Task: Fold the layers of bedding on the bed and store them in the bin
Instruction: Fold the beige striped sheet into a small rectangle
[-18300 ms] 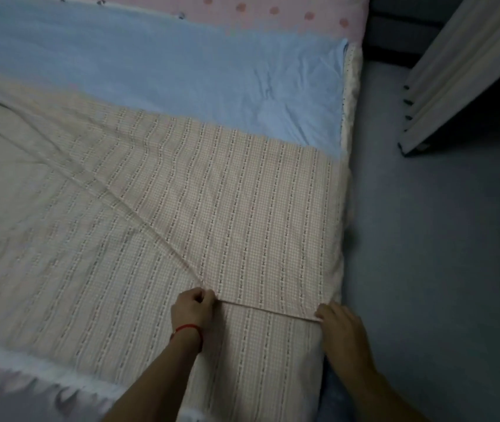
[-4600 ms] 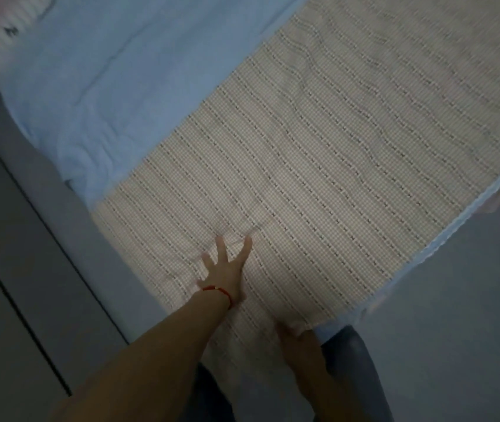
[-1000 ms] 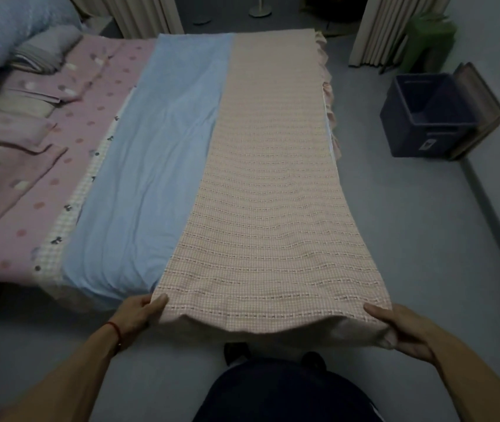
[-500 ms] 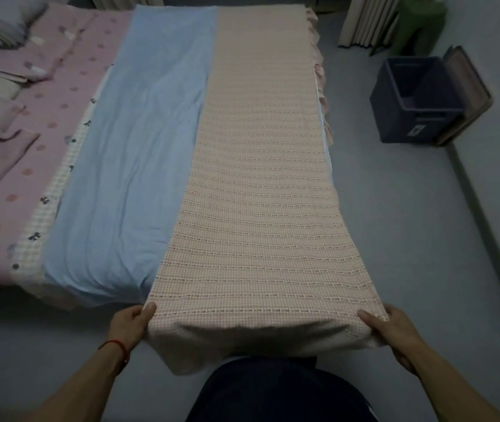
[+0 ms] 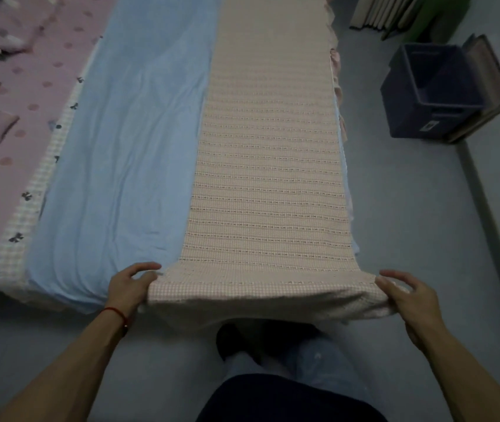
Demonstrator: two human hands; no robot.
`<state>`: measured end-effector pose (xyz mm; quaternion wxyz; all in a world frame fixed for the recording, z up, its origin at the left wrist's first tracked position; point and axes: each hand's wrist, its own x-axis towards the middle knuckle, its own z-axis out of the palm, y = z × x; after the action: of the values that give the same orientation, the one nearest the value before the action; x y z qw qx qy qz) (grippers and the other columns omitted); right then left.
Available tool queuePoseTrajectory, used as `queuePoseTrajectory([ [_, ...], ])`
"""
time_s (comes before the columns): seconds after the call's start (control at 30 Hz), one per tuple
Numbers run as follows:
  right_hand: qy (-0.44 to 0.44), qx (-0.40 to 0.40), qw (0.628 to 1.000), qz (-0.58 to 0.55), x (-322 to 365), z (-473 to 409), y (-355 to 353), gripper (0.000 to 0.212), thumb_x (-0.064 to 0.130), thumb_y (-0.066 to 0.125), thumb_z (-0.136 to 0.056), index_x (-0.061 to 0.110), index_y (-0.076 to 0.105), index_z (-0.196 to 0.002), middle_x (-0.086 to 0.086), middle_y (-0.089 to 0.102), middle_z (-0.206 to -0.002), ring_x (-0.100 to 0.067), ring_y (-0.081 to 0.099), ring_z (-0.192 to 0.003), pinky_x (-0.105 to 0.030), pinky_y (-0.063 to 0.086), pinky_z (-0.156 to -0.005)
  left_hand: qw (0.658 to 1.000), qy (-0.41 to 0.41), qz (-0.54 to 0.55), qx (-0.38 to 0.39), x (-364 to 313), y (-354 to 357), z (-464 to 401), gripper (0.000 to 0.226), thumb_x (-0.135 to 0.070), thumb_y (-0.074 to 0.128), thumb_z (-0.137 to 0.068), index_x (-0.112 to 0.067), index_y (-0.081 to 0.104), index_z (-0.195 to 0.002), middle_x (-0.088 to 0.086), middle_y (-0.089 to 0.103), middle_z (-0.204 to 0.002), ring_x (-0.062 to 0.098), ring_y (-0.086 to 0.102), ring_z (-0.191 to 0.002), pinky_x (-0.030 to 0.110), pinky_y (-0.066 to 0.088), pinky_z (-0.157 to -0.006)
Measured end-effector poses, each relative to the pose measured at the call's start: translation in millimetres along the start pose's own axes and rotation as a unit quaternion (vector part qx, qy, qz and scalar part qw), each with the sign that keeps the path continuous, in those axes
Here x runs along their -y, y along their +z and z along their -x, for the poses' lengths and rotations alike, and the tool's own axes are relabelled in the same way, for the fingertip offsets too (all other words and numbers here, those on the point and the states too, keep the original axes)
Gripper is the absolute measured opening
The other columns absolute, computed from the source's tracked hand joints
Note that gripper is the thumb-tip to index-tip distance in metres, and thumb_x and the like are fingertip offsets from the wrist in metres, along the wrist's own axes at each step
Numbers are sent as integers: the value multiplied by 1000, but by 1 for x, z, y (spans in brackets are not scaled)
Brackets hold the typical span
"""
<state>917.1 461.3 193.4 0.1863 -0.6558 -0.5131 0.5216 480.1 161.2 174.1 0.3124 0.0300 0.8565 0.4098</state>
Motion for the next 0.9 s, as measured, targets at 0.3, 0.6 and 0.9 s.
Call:
queuePoseTrajectory([
  [0.3,66,92,992,-54,72,-141,39,41,33,88,-64,12,76,-97,-9,77,-94,-27,69,-92,-35,56,-81,987,-77,138,25,-93,39,-105,16,-13,66,-96,-9,68,-111,14,68,-109,20,65,-90,35,54,-76],
  [0.6,110,103,988,-32,56,-325,139,30,3,65,-96,8,69,-125,-10,67,-114,-13,63,-85,-31,51,-79,982,-98,159,5,-98,140,-279,48,-6,77,-85,-10,57,-128,15,70,-102,22,67,-87,40,52,-82],
  [0.9,64,83,994,14,29,-350,154,40,16,85,-81,14,70,-117,-7,65,-121,-12,65,-96,-23,56,-68,993,-93,69,29,-60,165,-306,10,-21,68,-96,-12,72,-94,5,73,-99,11,72,-80,27,57,-71],
])
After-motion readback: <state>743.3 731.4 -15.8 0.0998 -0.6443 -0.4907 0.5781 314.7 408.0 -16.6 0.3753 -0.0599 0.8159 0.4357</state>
